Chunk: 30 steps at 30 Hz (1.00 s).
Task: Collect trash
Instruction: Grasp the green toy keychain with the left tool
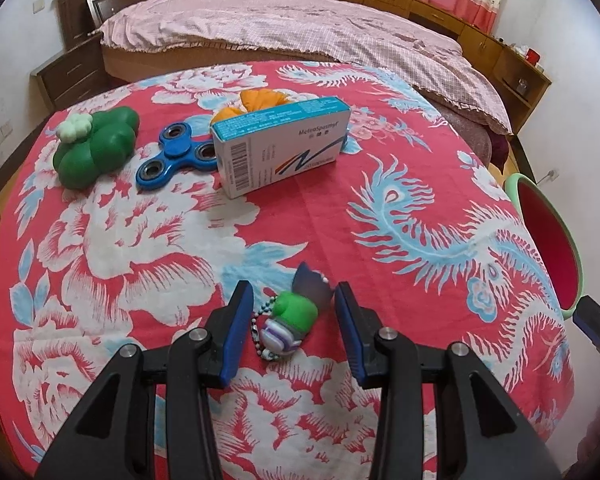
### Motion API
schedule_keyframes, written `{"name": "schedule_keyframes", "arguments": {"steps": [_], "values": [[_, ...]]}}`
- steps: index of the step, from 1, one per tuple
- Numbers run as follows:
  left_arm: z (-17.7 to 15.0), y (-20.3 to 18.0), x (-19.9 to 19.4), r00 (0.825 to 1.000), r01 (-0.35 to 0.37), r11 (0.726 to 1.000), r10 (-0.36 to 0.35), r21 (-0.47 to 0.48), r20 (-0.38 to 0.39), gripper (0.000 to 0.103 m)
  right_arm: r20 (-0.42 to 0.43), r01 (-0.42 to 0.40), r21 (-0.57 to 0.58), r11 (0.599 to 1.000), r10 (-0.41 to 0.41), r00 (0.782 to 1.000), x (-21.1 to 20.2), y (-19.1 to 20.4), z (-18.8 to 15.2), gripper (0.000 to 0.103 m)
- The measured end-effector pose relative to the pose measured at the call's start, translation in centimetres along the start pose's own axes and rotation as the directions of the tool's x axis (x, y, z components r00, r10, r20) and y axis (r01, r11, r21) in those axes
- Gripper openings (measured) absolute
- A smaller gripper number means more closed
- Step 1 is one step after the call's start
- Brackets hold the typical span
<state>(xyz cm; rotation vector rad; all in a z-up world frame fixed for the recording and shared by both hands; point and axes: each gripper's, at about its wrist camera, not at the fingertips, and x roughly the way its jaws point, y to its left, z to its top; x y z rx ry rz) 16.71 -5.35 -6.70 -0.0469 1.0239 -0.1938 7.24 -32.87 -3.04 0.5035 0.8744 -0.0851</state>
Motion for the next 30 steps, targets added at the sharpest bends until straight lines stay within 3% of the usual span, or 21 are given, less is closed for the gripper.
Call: {"name": "schedule_keyframes", "arguments": {"steps": [4,15,23,30], "values": [[0.0,-0.2,0.0,1.0,0.015,1.0,-0.015,0.0,0.006,0.035,-0.007,-0.002,-0.002,1.0,0.002,1.0,0.2,0.1,0.0,0.056],[0.1,0.6,-1.1,0.999,0.033,0.999,-0.032,-0.028,0.04,0.028,-0.019,-0.007,-0.031,1.0,0.007,1.0,0.8,1.4,0.2,0.056],[0.7,3.3,-3.0,0.996,0.029,0.995,-0.021,-0.092,0.086,0.027,-0.038,-0.045,-0.106,0.993,0.041,0.998,2.1,5.3,0.9,0.056],[1.1,7.3,-4.2,0.992,-0.014,0.983,0.037,-0.182,0.119,0.027,-0.076,-0.095,-0.156,0.983,0.084,0.994,3.9,9.6,1.4,0.056]]}}
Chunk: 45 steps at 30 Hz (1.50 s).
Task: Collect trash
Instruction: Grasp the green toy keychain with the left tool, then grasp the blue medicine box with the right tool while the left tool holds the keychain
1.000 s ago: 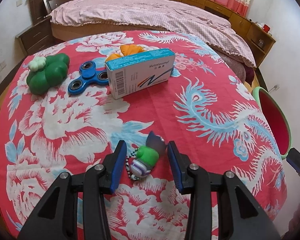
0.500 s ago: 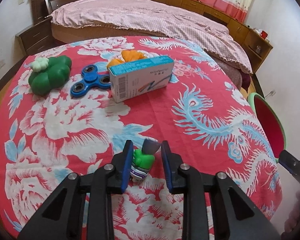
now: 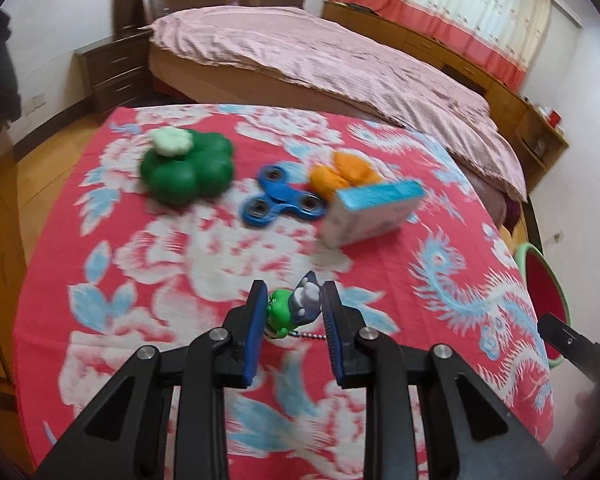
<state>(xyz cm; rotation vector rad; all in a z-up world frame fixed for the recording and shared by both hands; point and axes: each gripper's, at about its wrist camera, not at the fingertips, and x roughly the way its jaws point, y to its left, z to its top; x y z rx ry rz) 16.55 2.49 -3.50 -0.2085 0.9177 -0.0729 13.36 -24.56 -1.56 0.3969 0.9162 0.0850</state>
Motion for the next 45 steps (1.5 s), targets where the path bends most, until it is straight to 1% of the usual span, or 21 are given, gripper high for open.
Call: {"name": "schedule_keyframes", "arguments": {"steps": [5,10,13,18,21,28,30,33,37,42,45], "values": [[0.8,2.6,-0.3,0.999,-0.033,0.998,0.034,-0.047,0.019,0.027,-0.037,-0.039,-0.024,0.999,0.038,0.999,2.2,3.4,0.7,0.056],[1.4,4.6,-0.5,0.998,-0.044,0.996,0.047,-0.079,0.036,0.027,-0.075,-0.062,-0.054,0.997,0.058,0.995,4.7,7.0,1.4,0.056],[1.8,5.7,-0.5,0.998,-0.047,0.994,0.052,-0.096,0.048,0.027,-0.083,-0.072,-0.055,0.996,0.068,0.994,5.9,9.1,2.0,0.056],[2.1,7.2,-0.4,0.996,-0.048,0.991,0.057,-0.127,0.066,0.027,-0.084,-0.067,0.009,0.998,0.068,0.994,8.0,11.5,3.4,0.056],[1.9,7.7,-0.2,0.996,-0.037,0.989,0.047,-0.142,0.07,0.027,-0.07,-0.026,0.029,0.999,0.028,0.997,9.2,12.7,4.2,0.059],[1.6,8.8,-0.1,0.997,-0.011,0.985,0.023,-0.173,0.069,0.027,-0.117,0.05,0.099,0.994,-0.038,0.992,12.9,14.1,5.2,0.06],[1.5,9.0,-0.1,0.997,-0.005,0.984,0.018,-0.179,0.072,0.027,-0.115,0.051,0.123,0.991,-0.037,0.993,13.4,14.2,5.3,0.061],[1.5,9.2,-0.1,0.997,-0.004,0.983,0.017,-0.182,0.071,0.027,-0.11,0.059,0.123,0.991,-0.046,0.993,13.7,14.5,5.4,0.061],[1.4,9.1,0.0,0.998,-0.003,0.983,0.016,-0.186,0.065,0.027,-0.125,0.038,0.156,0.987,-0.018,0.992,14.0,13.8,5.5,0.064],[1.4,9.1,-0.7,0.997,0.009,0.982,0.006,-0.188,0.079,0.027,-0.119,0.045,0.15,0.988,-0.027,0.993,12.9,12.6,5.4,0.066],[1.4,9.0,-0.8,0.997,0.011,0.983,0.005,-0.185,0.083,0.027,-0.121,0.053,0.187,0.981,-0.03,0.992,12.2,11.2,5.4,0.066]]}}
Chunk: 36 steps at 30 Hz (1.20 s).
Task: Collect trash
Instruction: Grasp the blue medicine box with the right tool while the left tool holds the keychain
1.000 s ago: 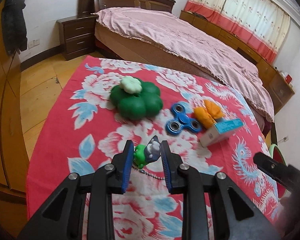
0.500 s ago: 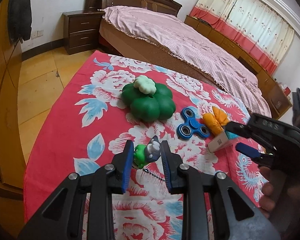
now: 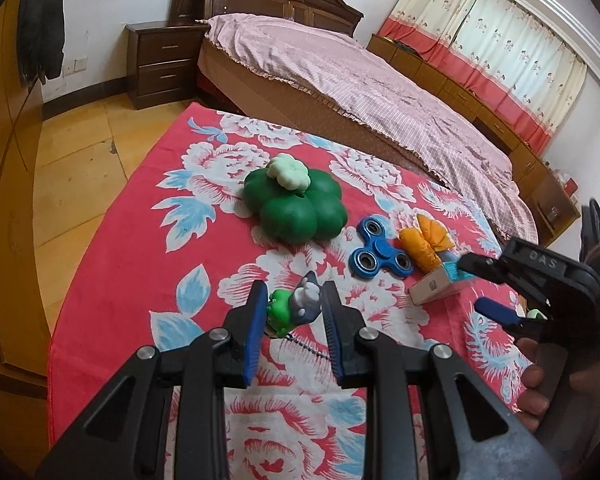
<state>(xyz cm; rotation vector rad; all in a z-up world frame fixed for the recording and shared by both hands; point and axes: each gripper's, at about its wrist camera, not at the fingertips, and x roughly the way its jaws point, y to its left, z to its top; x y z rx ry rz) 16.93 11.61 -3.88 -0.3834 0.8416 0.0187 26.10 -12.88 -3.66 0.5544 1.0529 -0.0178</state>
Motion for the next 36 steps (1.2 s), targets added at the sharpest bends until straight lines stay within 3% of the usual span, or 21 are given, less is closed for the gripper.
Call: {"name": "schedule_keyframes", "arguments": {"steps": [5,16,20,28,36], "values": [[-0.3,-0.4,0.1,1.0,0.009,1.0,-0.009,0.001,-0.007,0.027,-0.063,-0.059,0.063,0.996,0.063,0.996,0.7,-0.3,0.6,0.066],[-0.6,-1.3,0.3,1.0,0.012,1.0,-0.011,0.021,-0.017,0.027,-0.079,-0.118,0.082,0.99,0.124,0.989,0.9,-1.3,0.2,0.066],[-0.7,-1.5,0.4,1.0,0.013,1.0,-0.012,0.024,-0.02,0.027,-0.074,-0.095,0.069,0.993,0.1,0.992,0.0,-2.5,-0.4,0.066],[-1.0,-1.5,0.2,1.0,0.018,1.0,-0.017,0.019,-0.021,0.027,-0.065,-0.126,0.122,0.984,0.135,0.989,-1.0,-5.9,-0.6,0.065],[-1.2,-2.0,0.2,0.999,0.024,0.999,-0.024,0.024,-0.022,0.027,-0.07,-0.098,0.097,0.99,0.105,0.992,-0.5,-4.4,-0.1,0.065]]}}
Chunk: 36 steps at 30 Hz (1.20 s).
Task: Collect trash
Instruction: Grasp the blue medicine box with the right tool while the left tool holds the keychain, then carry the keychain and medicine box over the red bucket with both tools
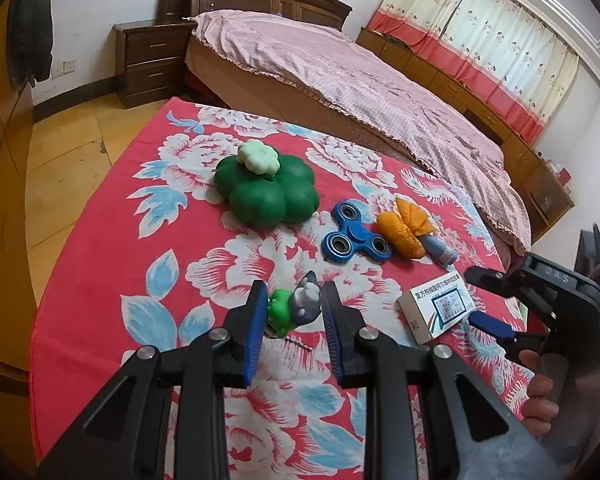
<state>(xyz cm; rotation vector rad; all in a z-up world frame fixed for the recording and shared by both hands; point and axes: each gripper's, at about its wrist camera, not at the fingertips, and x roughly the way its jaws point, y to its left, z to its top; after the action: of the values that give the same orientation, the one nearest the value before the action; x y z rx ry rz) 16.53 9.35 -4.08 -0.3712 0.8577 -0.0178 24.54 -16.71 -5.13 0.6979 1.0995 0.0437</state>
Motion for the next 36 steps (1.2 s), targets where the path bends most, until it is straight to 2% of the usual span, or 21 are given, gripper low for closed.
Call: {"name": "schedule_keyframes", "arguments": {"steps": [2,5,9,11,15,19,23,28,32,36], "values": [[0.0,0.0,0.0,1.0,-0.004,1.0,0.004,0.0,-0.001,0.027,-0.014,0.026,-0.003,1.0,-0.026,1.0,0.9,0.6,-0.2,0.065],[0.0,0.3,0.2,1.0,-0.007,1.0,0.007,-0.008,-0.003,0.027,0.014,0.077,-0.044,0.996,-0.076,0.997,1.3,1.9,-0.8,0.069],[-0.1,0.7,0.3,1.0,-0.007,1.0,0.007,-0.021,-0.007,0.027,0.017,0.08,-0.128,0.989,-0.078,0.997,2.3,3.8,-1.8,0.07],[-0.2,0.8,0.2,1.0,-0.006,1.0,0.005,-0.024,-0.007,0.027,0.023,0.093,-0.208,0.974,-0.09,0.996,2.9,4.9,-2.2,0.071],[-0.3,1.2,0.0,1.0,-0.007,0.999,0.007,-0.037,-0.003,0.027,0.077,0.186,-0.349,0.918,-0.17,0.982,3.8,6.8,-3.4,0.072],[-0.3,1.4,-0.1,1.0,-0.006,0.999,0.006,-0.047,-0.001,0.027,0.127,0.243,-0.416,0.876,-0.209,0.97,4.3,7.5,-4.5,0.075],[-0.3,1.4,-0.1,1.0,-0.006,0.999,0.006,-0.048,-0.001,0.027,0.139,0.245,-0.438,0.865,-0.205,0.969,4.3,7.2,-4.7,0.075],[-0.5,1.2,-0.3,1.0,-0.003,0.999,0.003,-0.042,-0.002,0.027,0.114,0.224,-0.467,0.856,-0.193,0.975,3.7,6.8,-5.3,0.072],[-0.8,0.9,-0.6,1.0,0.001,0.999,-0.001,-0.033,-0.002,0.027,0.1,0.198,-0.481,0.854,-0.17,0.98,2.5,5.9,-6.2,0.064],[-0.9,0.3,-1.0,1.0,0.009,1.0,-0.009,-0.025,0.0,0.027,0.122,0.191,-0.502,0.843,-0.149,0.981,0.8,4.5,-7.2,0.059]]}}
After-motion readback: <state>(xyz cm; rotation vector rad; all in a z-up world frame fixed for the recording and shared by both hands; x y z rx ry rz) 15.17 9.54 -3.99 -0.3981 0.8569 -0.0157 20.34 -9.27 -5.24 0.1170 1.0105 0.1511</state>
